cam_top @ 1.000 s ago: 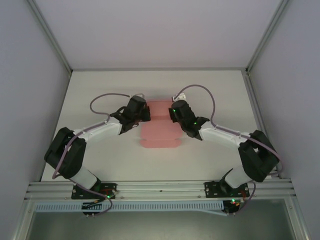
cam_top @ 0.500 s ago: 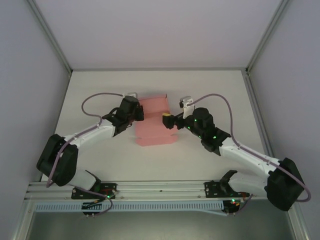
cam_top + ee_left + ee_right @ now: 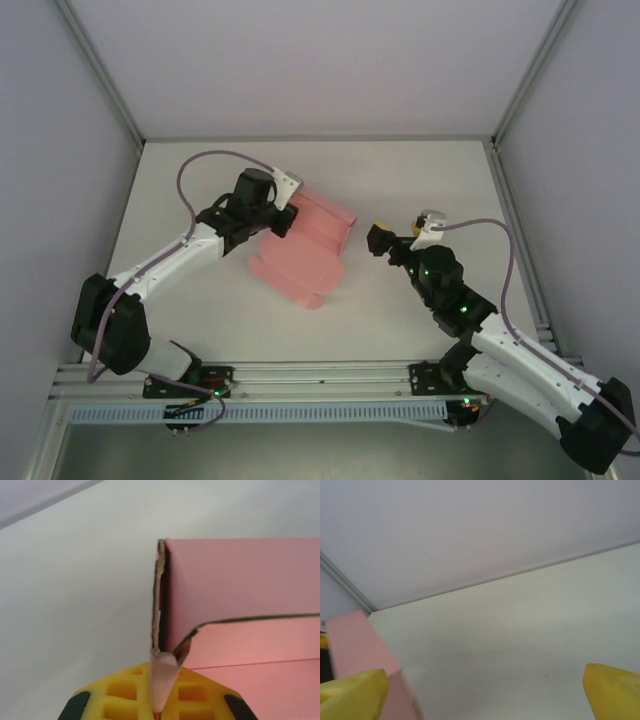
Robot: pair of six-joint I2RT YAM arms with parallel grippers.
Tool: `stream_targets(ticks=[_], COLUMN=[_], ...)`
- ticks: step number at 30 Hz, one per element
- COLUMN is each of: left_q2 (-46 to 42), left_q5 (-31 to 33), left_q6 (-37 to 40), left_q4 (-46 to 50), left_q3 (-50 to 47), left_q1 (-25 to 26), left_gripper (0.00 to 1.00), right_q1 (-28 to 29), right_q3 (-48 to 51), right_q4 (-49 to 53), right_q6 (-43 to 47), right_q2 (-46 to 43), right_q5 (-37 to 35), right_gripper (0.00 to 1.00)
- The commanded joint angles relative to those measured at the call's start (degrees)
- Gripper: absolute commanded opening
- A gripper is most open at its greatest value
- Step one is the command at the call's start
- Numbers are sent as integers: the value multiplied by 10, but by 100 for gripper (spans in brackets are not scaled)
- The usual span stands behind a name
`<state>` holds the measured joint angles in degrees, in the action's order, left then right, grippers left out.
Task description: Assemble paper box
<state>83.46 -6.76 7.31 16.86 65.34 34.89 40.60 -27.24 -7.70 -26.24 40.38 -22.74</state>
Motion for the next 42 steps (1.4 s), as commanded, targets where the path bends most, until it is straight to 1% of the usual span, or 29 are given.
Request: stream_targets(ticks=[1,3,4,5,7,10,13,15,17,19,21,23,26,28,30,31,32,33,34,35,36,38,40,42], left_q2=[27,46,64,81,119,186,259,310,355,387,411,435,465,467,455,445,432,419,407,393,379,350,316,278], left_q5=[-60,2,23,37,79,170,215,240,280,312,335,356,371,359,338,327,314,306,301,291,282,263,249,244], left_q6=[234,273,289,306,344,381,413,422,420,421,425,423,411,406,399,399,401,402,403,402,401,400,394,379], left_q4=[137,168,204,238,288,338,382,402,414,409,387,367,365,364,361,360,358,351,343,335,327,305,276,228], left_q3=[22,49,78,104,151,209,267,307,343,363,372,376,386,391,396,398,398,396,392,389,385,371,348,316], left_q1=[14,20,22,24,37,71,96,109,123,136,149,158,165,166,165,165,165,166,165,166,164,164,165,160], left_gripper=[0,0,6,9,8,7,6,5,5,5,8,13,20,33,51,55,63,69,72,79,83,99,100,100], right_q1=[-6,-9,-10,-12,-15,-20,-22,-23,-25,-24,-26,-27,-27,-28,-29,-29,-30,-30,-30,-31,-31,-32,-32,-32], right_q3=[-1,-4,-3,-2,2,2,2,3,5,4,4,5,7,9,8,6,4,4,3,4,5,7,5,-4], right_q4=[80,112,127,138,155,176,179,183,192,201,208,212,216,221,225,229,232,232,230,227,223,215,207,204], right_q6=[-22,-31,-36,-38,-39,-51,-59,-65,-70,-72,-74,-74,-75,-74,-67,-65,-64,-63,-62,-61,-59,-53,-43,-28], right_q2=[-28,-41,-47,-52,-63,-72,-77,-77,-77,-77,-76,-77,-78,-78,-77,-77,-77,-77,-77,-76,-75,-70,-58,-40], right_q5=[-52,-64,-71,-74,-86,-100,-95,-89,-88,-85,-84,-84,-84,-83,-79,-76,-73,-70,-66,-60,-53,-39,-19,4], right_gripper=[100,100,100,100,100,100,100,100,100,100,100,100,100,100,100,100,100,100,100,100,100,100,100,100])
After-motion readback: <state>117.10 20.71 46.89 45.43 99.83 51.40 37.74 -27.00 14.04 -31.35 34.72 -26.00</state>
